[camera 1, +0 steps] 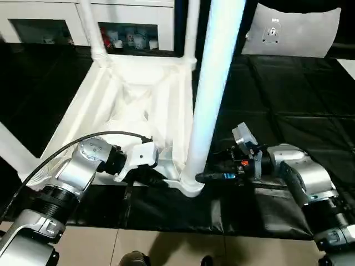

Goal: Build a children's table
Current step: Rotate leg to tighten

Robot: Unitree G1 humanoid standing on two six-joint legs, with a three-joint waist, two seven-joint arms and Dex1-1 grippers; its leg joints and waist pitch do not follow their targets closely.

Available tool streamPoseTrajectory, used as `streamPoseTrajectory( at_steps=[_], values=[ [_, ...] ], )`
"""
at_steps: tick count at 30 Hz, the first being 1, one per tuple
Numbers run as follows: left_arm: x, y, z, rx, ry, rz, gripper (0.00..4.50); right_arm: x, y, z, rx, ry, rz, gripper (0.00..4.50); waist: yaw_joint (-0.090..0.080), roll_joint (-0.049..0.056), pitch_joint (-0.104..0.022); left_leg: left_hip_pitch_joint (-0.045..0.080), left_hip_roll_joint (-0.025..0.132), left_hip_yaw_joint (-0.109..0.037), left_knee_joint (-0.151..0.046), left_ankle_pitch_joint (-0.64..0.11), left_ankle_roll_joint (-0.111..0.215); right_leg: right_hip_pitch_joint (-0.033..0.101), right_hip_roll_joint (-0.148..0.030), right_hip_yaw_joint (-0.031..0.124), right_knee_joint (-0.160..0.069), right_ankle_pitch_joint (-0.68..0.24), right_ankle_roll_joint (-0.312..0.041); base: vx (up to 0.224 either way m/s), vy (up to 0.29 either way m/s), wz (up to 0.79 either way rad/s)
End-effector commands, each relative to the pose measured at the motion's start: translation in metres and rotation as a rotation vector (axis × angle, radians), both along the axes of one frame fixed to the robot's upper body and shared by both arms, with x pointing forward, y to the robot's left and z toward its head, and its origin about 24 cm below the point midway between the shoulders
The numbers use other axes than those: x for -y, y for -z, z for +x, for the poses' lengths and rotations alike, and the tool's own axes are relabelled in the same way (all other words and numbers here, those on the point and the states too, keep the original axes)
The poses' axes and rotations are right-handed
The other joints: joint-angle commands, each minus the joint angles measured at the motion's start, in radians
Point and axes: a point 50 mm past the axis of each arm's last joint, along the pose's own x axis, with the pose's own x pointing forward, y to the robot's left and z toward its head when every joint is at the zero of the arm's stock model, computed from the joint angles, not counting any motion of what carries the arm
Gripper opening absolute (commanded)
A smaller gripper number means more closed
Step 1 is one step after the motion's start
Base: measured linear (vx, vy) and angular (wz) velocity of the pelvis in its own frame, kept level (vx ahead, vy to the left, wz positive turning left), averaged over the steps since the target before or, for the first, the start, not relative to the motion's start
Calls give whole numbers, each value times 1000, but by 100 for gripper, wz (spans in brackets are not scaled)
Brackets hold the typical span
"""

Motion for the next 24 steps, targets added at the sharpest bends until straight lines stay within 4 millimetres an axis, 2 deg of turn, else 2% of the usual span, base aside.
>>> streamPoseTrajectory(
  at_steps=[1, 2, 5, 7, 10, 14, 16, 18, 19, 20, 21, 23, 24],
  values=[
    [6, 5, -6, -39, 62, -5, 0, -2, 0, 1, -8, -18, -6, 226, -5, -10, -71, 9, 38, 3, -65, -108, 77, 55, -57, 47, -59, -123, -274, 0, 0, 0],
    [6, 5, -6, -39, 66, -1, 0, -3, 1, 2, -13, -21, -10, 224, -4, -7, -72, 8, 38, 2, -65, -104, 76, 55, -57, 46, -57, -115, -277, 0, 0, 0],
    [6, 6, -6, -39, 70, 4, 0, -4, 3, 2, -25, -30, -16, 205, -4, -8, -73, 7, 36, 2, -64, -96, 77, 57, -55, 45, -55, -92, -280, 0, 0, 0],
    [6, 6, -5, -34, 59, 12, 0, -5, 4, 0, -40, -40, -20, 201, -4, -5, -73, 7, 36, 2, -63, -96, 78, 57, -55, 45, -54, -87, -280, 0, 0, 0],
    [6, 6, -3, -29, 25, 5, 0, -5, 5, -3, -59, -40, -18, 200, -3, -8, -73, 8, 36, 2, -63, -95, 78, 58, -54, 45, -54, -81, -282, 0, 0, 0],
    [17, 4, 7, -31, -131, -51, 0, -14, 12, -13, -73, 28, -11, 198, -2, -8, -68, 10, 37, 3, -66, -107, 74, 55, -54, 47, -58, -102, -276, 0, 0, 0],
    [27, 2, 13, -28, -221, -99, 0, -27, 19, -15, -59, 115, -21, 198, -4, -13, -58, 10, 36, 2, -72, -147, 60, 51, -56, 48, -68, -183, -257, 0, 0, 0],
    [36, 2, 16, -22, -279, -118, 0, -40, 25, -15, -67, 211, -29, 198, -10, -10, -45, 11, 31, -4, -81, -238, 22, 48, -63, 46, -94, -423, -188, 0, 0, 0],
    [38, 2, 17, -19, -300, -119, 0, -45, 27, -14, -76, 246, -31, 196, -13, -13, -44, 11, 31, -7, -83, -251, 11, 49, -64, 47, -97, -464, -168, 0, 0, 0],
    [42, 3, 20, -10, -333, -120, 0, -52, 29, -12, -89, 304, -24, 195, -22, -13, -38, 7, 28, -14, -90, -286, -4, 49, -64, 42, -104, -549, -130, 0, 0, 0],
    [42, 3, 20, -10, -333, -120, 0, -52, 29, -12, -89, 304, -24, 195, -31, -14, -35, 12, 26, -18, -92, -321, -14, 42, -66, 40, -115, -623, -94, 0, 0, 0],
    [51, 3, 25, -1, -419, -133, 0, -67, 31, -7, -129, 424, 5, 194, -47, -12, -31, 19, 22, -24, -92, -369, -19, 33, -67, 36, -130, -694, -61, 0, 0, 0],
    [53, 3, 27, 2, -443, -136, 0, -71, 32, -5, -141, 461, 8, 193, -50, -13, -32, 20, 22, -26, -92, -369, -20, 33, -68, 36, -130, -693, -57, 0, 0, 0]
  ],
)
